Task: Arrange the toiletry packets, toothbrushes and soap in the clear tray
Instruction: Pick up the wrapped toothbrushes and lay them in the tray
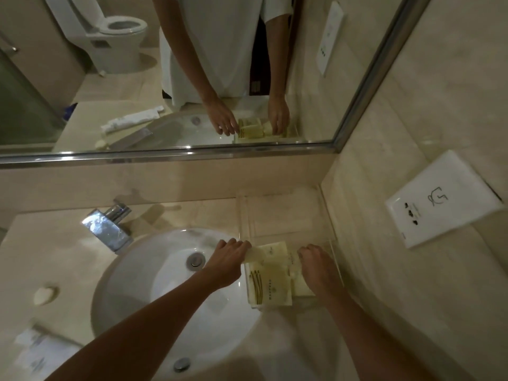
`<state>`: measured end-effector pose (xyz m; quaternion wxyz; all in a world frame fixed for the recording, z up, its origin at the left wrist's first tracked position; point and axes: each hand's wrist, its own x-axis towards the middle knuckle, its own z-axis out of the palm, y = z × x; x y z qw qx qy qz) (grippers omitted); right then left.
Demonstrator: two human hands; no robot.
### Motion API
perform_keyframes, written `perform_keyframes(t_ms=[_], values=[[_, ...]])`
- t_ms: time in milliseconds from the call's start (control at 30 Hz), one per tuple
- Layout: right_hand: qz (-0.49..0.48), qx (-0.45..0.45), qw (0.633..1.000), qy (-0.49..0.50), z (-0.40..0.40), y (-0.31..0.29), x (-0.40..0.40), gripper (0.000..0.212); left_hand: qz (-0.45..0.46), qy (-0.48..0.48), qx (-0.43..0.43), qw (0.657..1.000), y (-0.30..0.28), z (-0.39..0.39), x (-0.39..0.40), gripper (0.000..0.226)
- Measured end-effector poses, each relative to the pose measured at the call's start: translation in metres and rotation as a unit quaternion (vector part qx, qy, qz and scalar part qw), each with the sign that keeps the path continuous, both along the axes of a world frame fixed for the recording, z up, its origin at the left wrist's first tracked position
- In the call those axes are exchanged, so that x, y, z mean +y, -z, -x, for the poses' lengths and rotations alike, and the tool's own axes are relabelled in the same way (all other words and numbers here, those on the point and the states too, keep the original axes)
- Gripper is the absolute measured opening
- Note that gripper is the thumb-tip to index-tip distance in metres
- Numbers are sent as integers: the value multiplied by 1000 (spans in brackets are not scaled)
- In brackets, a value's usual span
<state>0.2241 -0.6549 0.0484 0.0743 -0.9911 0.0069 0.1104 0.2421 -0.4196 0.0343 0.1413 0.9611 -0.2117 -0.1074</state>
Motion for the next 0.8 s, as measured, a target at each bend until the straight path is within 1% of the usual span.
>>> perform_keyframes(t_ms=[133, 267, 433, 733, 800], values=[[-1, 0, 997, 83, 1, -10, -22, 23, -48, 23, -11, 999, 5, 0, -35, 43], [-16, -5, 990, 137, 5, -12, -36, 23, -94, 47, -36, 994, 6, 1, -65, 48], [-18, -18, 988, 153, 9, -10, -41, 21, -106, 74, -47, 990, 14, -1, -82, 49], [-26, -17, 990, 139, 8, -6, -44, 18, -78, 73, -13, 994, 23, -1, -89, 57], [-26, -17, 990, 134, 6, -5, -44, 18, -68, 76, -7, 995, 27, 0, -89, 61]])
